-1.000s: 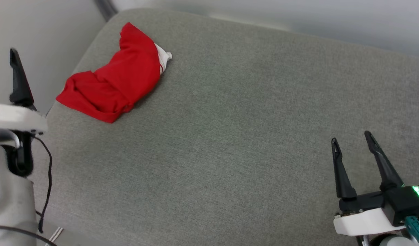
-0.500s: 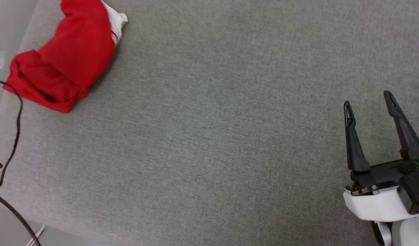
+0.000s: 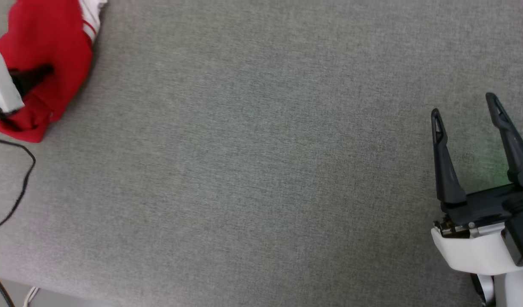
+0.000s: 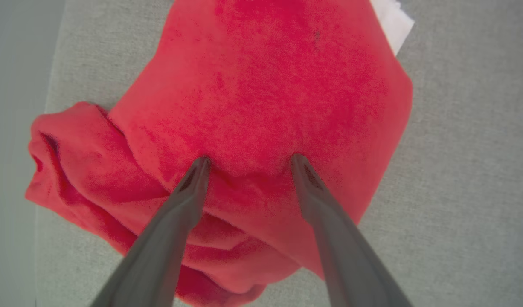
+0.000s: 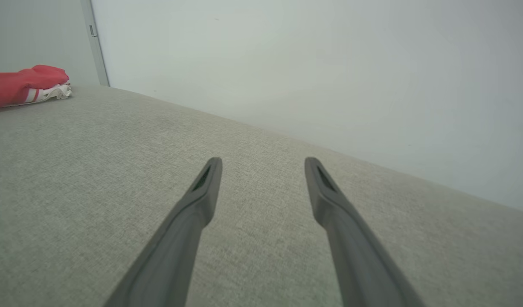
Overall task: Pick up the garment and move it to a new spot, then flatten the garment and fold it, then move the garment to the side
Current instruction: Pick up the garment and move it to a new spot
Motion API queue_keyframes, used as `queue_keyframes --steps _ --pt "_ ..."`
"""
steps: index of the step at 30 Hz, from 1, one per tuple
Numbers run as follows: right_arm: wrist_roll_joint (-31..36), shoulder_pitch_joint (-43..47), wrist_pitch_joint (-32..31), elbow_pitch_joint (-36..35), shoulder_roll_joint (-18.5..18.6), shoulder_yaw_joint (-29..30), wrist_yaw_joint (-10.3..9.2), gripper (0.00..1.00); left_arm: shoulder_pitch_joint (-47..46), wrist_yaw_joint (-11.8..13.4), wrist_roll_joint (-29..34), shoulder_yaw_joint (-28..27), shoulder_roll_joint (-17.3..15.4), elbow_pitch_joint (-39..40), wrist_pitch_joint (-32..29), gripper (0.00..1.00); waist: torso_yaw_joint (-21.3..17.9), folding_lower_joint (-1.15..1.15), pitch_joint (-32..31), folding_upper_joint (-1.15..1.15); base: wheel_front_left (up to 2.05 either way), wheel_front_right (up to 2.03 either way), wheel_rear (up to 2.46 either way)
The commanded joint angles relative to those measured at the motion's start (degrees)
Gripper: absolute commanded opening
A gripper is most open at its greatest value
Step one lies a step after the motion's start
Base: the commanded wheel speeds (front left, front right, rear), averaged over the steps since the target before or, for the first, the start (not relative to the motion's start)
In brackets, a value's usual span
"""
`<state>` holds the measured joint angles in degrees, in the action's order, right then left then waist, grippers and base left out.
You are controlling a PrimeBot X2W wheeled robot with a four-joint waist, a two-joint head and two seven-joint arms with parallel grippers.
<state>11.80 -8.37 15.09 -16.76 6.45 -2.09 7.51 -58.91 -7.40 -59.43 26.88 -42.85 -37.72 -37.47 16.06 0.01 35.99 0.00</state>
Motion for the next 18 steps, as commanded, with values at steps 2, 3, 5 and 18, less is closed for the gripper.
queue_keyframes --steps 2,3,5,18 --pt "0.4 -1.4 0.1 -0.8 0.3 0.2 -0.04 1.00 -0.9 0.0 -1.7 1.8 0.7 -1.4 -1.4 1.00 -1.0 -0.01 1.8 0.00 0.00 0.00 0.00" --pt "0.5 -1.4 0.1 -0.9 0.2 0.1 -0.04 1.00 -0.9 0.0 -2.4 2.6 1.1 -1.9 -2.2 1.00 -1.3 -0.01 2.2 0.00 0.00 0.00 0.00" --pt "0.6 -1.5 0.1 -1.2 0.2 0.2 -0.04 1.00 -0.9 0.0 -2.8 4.5 1.7 -2.7 -2.9 1.00 -1.4 -0.01 2.6 0.00 0.00 0.00 0.00" --pt "0.0 -0.9 0.1 0.1 -0.6 0.1 -0.04 1.00 -5.8 0.0 -2.2 14.5 -1.7 -2.9 3.4 0.00 -0.9 -0.01 -1.7 0.00 0.00 0.00 0.00"
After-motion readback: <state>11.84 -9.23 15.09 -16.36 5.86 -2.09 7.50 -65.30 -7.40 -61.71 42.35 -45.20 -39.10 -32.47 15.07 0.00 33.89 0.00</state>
